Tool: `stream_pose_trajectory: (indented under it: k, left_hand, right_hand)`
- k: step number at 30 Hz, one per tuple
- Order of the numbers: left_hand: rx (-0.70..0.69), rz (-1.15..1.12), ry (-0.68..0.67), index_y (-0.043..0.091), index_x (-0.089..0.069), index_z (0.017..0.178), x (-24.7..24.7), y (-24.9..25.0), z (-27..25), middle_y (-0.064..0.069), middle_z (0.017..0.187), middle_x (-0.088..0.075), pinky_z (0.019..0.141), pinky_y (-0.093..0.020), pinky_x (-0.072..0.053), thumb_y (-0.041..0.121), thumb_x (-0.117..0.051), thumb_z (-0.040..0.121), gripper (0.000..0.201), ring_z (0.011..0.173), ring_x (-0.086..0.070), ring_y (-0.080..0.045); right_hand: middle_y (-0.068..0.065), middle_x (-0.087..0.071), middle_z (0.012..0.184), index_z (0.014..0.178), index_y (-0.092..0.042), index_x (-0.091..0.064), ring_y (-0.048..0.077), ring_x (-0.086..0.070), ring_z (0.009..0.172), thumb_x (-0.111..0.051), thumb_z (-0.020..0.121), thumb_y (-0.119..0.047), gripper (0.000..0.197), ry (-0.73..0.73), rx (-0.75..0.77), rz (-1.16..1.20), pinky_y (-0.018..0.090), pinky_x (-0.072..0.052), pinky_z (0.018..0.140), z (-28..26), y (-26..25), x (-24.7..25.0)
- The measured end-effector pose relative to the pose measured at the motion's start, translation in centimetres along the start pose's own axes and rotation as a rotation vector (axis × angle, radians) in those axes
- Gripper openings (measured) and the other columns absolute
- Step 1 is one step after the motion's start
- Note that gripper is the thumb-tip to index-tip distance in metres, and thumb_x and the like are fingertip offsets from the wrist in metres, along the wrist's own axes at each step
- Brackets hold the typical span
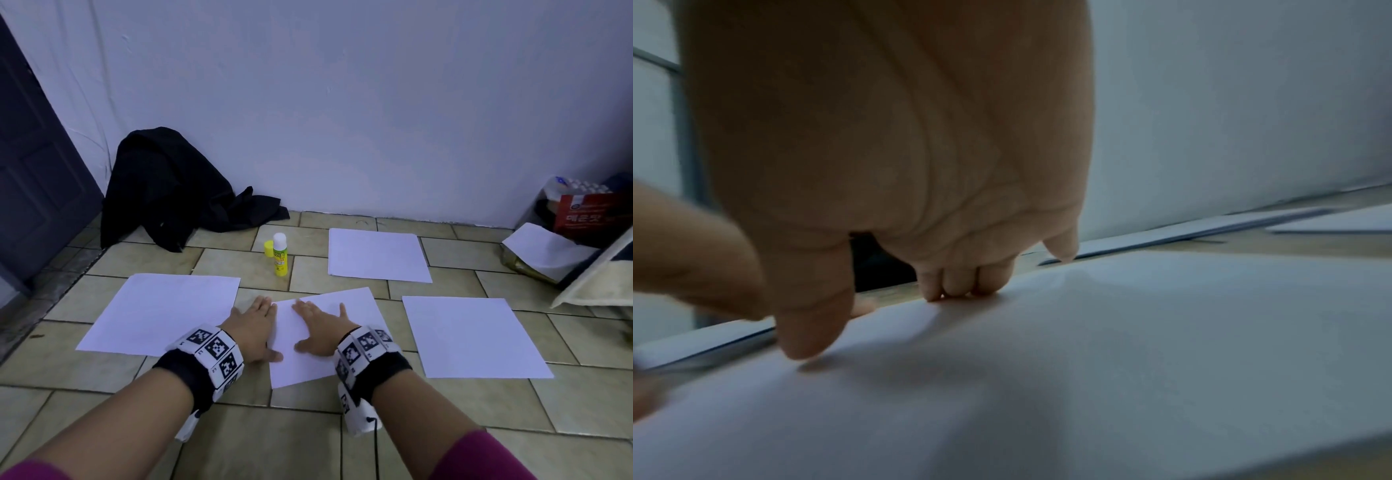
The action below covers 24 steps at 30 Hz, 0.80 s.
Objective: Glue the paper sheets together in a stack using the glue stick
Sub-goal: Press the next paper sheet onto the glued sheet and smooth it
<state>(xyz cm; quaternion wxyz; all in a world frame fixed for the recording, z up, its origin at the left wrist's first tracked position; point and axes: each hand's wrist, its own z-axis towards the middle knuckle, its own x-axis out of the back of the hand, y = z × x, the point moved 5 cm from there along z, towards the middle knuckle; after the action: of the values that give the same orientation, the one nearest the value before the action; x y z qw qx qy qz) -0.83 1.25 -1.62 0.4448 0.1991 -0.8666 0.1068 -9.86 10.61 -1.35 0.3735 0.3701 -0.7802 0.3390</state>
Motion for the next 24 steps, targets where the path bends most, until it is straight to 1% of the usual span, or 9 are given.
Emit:
stream_pose_trajectory:
  k: [6,11,13,14,16,17,19,22,24]
  left_hand:
    - [-0.002,0.026,-0.019,0.006,0.015,0.151,-0.3,-0.2,-0.1,-0.007,0.159,0.020,0.118,-0.054,-0.005,0.057,-0.048,0.092,0.100,0.146,0.019,-0.019]
    - [-0.016,0.050,0.012,0.006,0.011,0.152,-0.1,-0.3,-0.3,-0.008,0.160,0.015,0.119,-0.049,-0.006,0.062,-0.047,0.090,0.101,0.148,0.012,-0.018]
    - [-0.002,0.060,0.054,0.008,-0.011,0.153,0.5,-0.2,-0.5,-0.010,0.161,-0.008,0.118,-0.044,-0.015,0.070,-0.046,0.085,0.098,0.148,-0.010,-0.020]
    - [0.017,0.073,0.113,0.010,-0.034,0.146,1.1,-0.3,-0.7,-0.009,0.153,-0.032,0.112,-0.040,-0.026,0.073,-0.043,0.084,0.088,0.140,-0.030,-0.022]
    - [0.050,0.107,0.251,0.014,-0.061,0.109,2.5,-0.2,-1.1,-0.003,0.115,-0.062,0.090,-0.033,-0.037,0.072,-0.035,0.087,0.067,0.109,-0.056,-0.021]
    - [0.049,0.130,0.301,0.015,-0.062,0.101,3.0,0.0,-1.3,-0.002,0.107,-0.064,0.086,-0.032,-0.037,0.067,-0.035,0.091,0.060,0.103,-0.057,-0.020]
    - [-0.020,0.098,0.364,0.017,-0.060,0.114,3.0,0.6,-1.3,-0.001,0.120,-0.059,0.091,-0.032,-0.038,0.053,-0.041,0.096,0.045,0.114,-0.052,-0.019]
    - [-0.182,-0.050,0.324,0.019,-0.044,0.136,2.0,2.2,-0.8,0.003,0.140,-0.043,0.102,-0.033,-0.035,0.044,-0.048,0.096,0.048,0.130,-0.037,-0.018]
    - [-0.198,-0.034,0.308,0.017,-0.054,0.123,1.6,3.2,-0.9,-0.002,0.128,-0.052,0.095,-0.034,-0.040,0.041,-0.050,0.095,0.037,0.122,-0.046,-0.023]
  right_hand:
    - [-0.007,0.008,0.161,0.153,-0.026,0.003,0.017,-0.014,0.147,-0.034,0.098,-0.053,0.072,-0.018,-0.248,0.094,0.052,0.007,0.117,-1.9,8.1,2.0]
    - [-0.004,0.002,0.161,0.153,-0.015,0.003,0.014,-0.012,0.147,-0.052,0.091,-0.053,0.091,0.058,-0.309,0.034,0.051,0.002,0.117,-2.2,10.0,1.9]
    - [0.006,-0.013,0.158,0.151,-0.008,-0.010,0.021,-0.016,0.145,-0.056,0.087,-0.056,0.092,0.133,-0.371,-0.053,0.051,-0.011,0.117,-2.4,9.4,2.4]
    - [0.011,-0.021,0.153,0.147,-0.006,-0.021,0.025,-0.019,0.142,-0.057,0.086,-0.056,0.087,0.184,-0.402,-0.116,0.048,-0.022,0.114,-2.6,8.9,2.6]
    - [0.013,-0.030,0.142,0.136,-0.007,-0.038,0.028,-0.024,0.136,-0.055,0.090,-0.048,0.064,0.260,-0.425,-0.201,0.040,-0.034,0.105,-3.1,7.6,2.7]
    - [0.013,-0.031,0.141,0.133,-0.008,-0.041,0.028,-0.024,0.135,-0.052,0.093,-0.039,0.052,0.264,-0.430,-0.196,0.038,-0.035,0.101,-3.1,6.9,2.4]
    - [0.012,-0.030,0.141,0.132,-0.007,-0.041,0.029,-0.025,0.134,-0.045,0.096,-0.026,0.041,0.232,-0.428,-0.127,0.036,-0.038,0.098,-2.9,5.6,1.4]
    - [0.012,-0.025,0.146,0.140,-0.009,-0.032,0.031,-0.023,0.135,-0.048,0.095,-0.040,0.057,0.200,-0.320,-0.025,0.043,-0.038,0.099,-2.0,3.6,0.2]
    - [0.012,-0.019,0.151,0.144,-0.010,-0.027,0.031,-0.019,0.138,-0.050,0.092,-0.050,0.070,0.184,-0.261,-0.001,0.045,-0.034,0.103,-1.7,2.4,-0.3]
